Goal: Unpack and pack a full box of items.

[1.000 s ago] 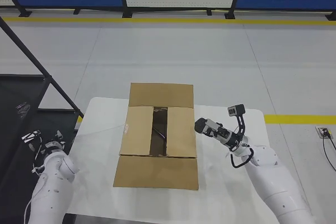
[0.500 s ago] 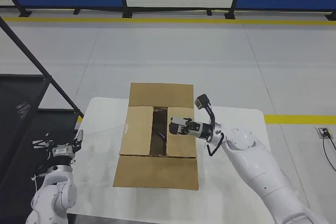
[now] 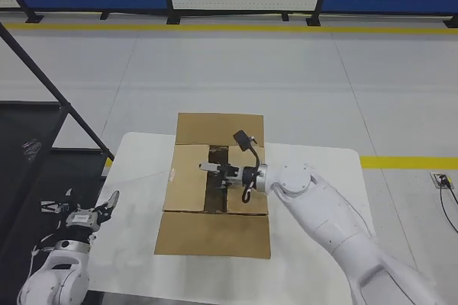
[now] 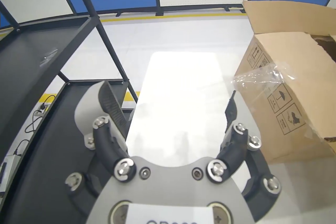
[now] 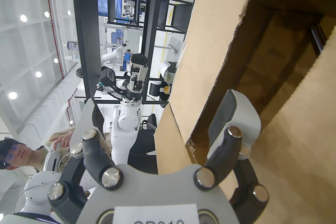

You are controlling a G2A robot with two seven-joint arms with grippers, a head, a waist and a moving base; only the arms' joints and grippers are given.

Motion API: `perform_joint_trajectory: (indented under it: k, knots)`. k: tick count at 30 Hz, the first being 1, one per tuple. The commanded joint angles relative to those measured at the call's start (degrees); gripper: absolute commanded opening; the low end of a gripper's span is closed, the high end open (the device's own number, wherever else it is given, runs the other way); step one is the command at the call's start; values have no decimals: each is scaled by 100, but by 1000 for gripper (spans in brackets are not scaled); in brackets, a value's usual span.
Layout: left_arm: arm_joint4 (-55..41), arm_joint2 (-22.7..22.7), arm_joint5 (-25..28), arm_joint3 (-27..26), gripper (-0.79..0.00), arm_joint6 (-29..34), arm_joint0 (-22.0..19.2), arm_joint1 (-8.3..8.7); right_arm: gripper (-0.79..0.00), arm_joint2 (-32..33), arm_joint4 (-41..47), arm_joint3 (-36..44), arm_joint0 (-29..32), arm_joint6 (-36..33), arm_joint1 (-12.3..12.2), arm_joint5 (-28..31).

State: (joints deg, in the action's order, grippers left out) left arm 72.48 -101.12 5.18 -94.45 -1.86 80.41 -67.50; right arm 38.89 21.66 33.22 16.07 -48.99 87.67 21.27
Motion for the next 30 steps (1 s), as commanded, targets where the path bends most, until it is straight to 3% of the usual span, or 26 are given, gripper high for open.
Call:
perform_joint_trajectory:
  k: [1,7,11,15,21,30]
  knots:
    - [173,186,-556,104,0,-172,-37,-33,0,-83,-23,-196,-67,90,111,31]
    - [-101,165,-719,355,0,-52,-255,-57,0,-182,256,-678,-196,-144,429,251]
    - [-332,184,-1190,728,0,174,-612,-93,0,-159,473,-974,-258,-261,596,426]
    - [-459,176,-987,880,0,303,-767,-87,0,-79,684,-1219,-328,-342,716,601]
    - [-733,57,117,660,0,441,-608,-32,0,80,1008,-1426,-395,-558,841,744]
    - [-965,-513,2785,131,0,667,-38,174,0,199,1117,-1431,-498,-467,1020,970]
